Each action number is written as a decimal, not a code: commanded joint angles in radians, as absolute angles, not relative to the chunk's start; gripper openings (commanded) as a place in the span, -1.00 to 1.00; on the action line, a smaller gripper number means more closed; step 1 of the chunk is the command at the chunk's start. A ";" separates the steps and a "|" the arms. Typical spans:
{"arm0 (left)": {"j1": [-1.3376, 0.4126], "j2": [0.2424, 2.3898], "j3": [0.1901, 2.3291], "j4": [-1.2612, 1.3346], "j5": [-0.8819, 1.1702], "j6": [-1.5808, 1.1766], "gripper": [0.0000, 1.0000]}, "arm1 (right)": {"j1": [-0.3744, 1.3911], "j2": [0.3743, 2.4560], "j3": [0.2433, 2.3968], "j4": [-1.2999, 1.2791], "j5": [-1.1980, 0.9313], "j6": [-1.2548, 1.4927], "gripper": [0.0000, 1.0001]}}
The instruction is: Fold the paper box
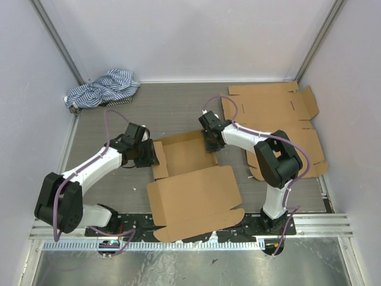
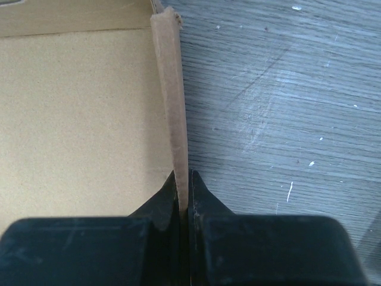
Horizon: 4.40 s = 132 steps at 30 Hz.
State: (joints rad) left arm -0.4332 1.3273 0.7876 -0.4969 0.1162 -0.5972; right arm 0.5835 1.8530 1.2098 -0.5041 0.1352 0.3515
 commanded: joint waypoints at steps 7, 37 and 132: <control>-0.443 1.370 0.779 -0.491 0.113 -0.630 0.04 | 0.589 1.846 1.223 -0.499 0.128 0.368 -0.98; -0.678 1.769 1.101 -0.965 -0.619 -0.710 -1.00 | 0.598 1.780 1.136 -0.476 0.146 0.435 -0.97; -0.633 0.671 0.876 -0.937 -0.424 -0.477 0.01 | 0.773 2.272 1.953 -0.510 -0.080 -0.357 -0.03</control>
